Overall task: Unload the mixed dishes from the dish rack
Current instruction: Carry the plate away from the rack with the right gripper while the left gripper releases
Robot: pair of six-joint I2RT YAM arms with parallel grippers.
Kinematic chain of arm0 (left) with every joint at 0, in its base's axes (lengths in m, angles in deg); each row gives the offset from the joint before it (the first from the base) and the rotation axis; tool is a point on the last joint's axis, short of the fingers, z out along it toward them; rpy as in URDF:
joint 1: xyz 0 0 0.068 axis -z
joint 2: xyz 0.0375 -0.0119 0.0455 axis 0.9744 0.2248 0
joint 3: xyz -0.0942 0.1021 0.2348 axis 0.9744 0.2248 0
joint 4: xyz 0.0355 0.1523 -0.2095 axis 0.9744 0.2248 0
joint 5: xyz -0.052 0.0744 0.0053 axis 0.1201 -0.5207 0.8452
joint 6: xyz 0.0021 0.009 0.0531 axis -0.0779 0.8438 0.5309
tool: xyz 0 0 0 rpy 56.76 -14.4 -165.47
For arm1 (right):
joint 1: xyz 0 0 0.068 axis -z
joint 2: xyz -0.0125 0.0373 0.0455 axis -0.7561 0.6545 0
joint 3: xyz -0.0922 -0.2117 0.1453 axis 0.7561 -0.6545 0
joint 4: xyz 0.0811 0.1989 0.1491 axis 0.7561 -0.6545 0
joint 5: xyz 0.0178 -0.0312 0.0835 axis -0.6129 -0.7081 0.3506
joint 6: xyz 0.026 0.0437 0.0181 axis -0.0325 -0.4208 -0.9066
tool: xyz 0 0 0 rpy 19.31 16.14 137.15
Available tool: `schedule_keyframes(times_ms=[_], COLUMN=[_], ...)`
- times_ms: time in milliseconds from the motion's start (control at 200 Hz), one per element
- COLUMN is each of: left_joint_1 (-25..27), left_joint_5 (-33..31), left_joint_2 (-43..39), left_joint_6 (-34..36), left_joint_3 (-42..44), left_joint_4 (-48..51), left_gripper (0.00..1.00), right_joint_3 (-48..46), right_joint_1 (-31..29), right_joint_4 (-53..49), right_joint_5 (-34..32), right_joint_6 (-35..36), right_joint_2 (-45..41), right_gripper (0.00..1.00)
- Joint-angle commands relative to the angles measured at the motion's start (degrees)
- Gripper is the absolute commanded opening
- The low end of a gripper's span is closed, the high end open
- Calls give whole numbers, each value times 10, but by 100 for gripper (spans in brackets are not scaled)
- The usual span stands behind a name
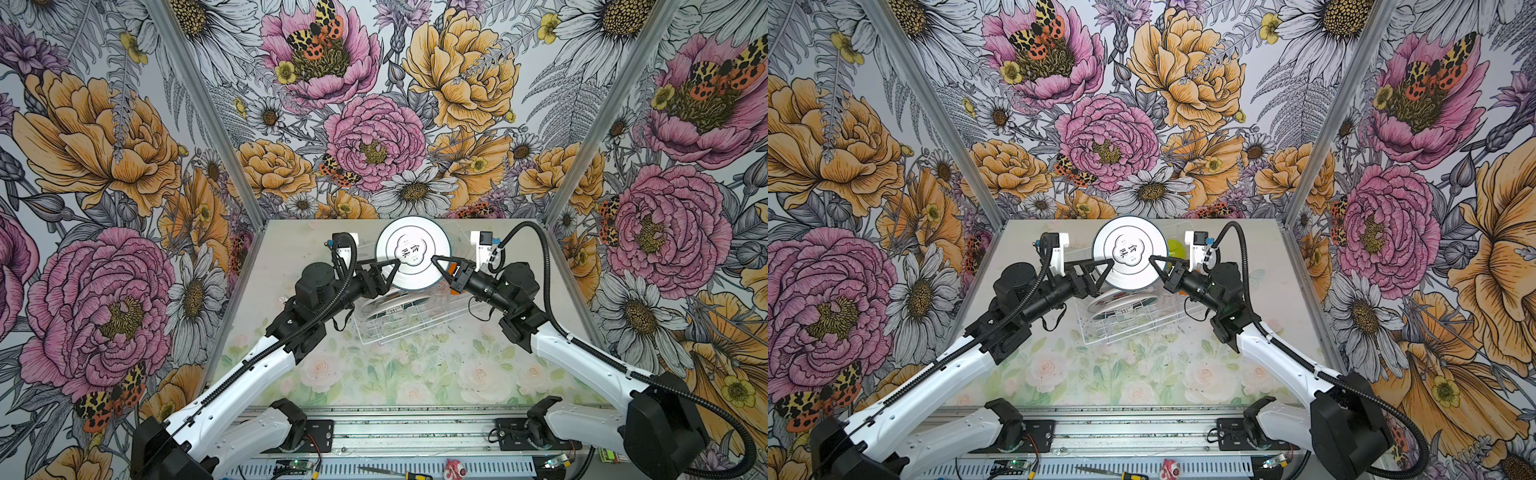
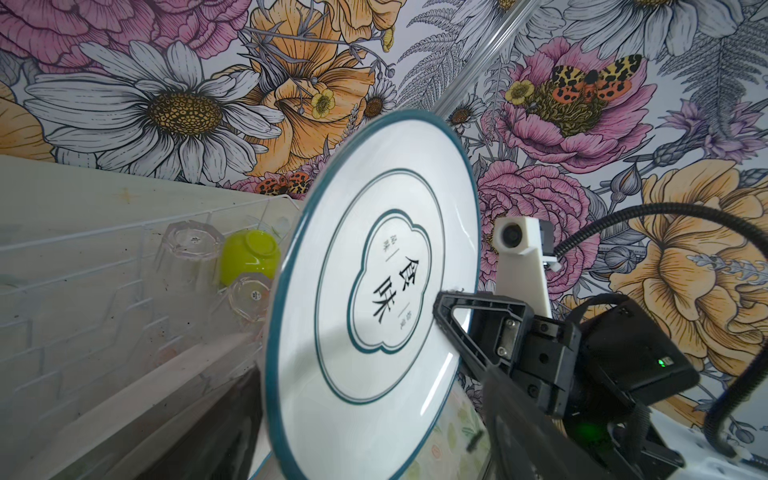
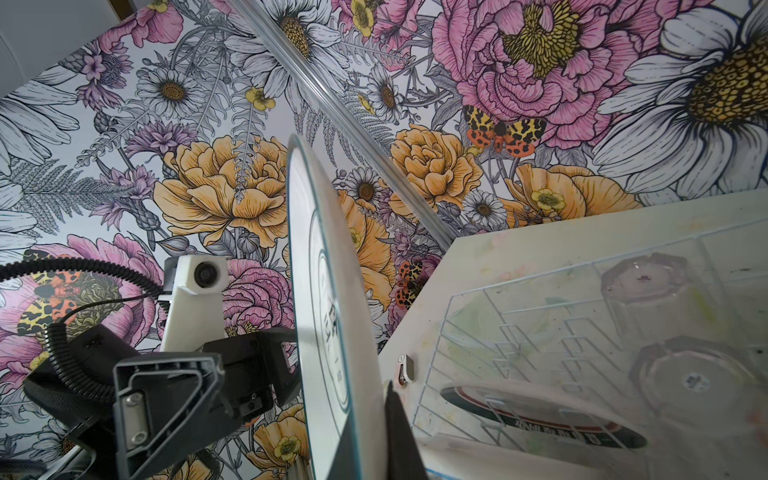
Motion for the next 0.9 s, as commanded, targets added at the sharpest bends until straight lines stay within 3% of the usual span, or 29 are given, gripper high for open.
schedule_keyframes(times_ms=[0,305,470,671,896], left_joint_1=[0,0,0,-1,-1], left_joint_5=[-25,-65,-78,-98,-80], left_joint_2=[-20,-52,-59,-48,-14], left_joint_6=[11,11,18,57,90], left_joint_3=[4,27,43,43,54], left_joint_4=[3,46,77,85,34], left_gripper=[99,99,99,99,99], right_joint_3=[-2,-1,-1,1,-32], right_joint_1=[-1,31,108,190,283], right_joint_4=[21,-14,-19,-58,-79], right_joint_5=[-28,-68,-69,-90,-117], right_joint_6=[-1,-5,-41,-31,-62], right_joint_2=[-2,-22,-19,-28,-29], right_gripper=[0,0,0,0,0])
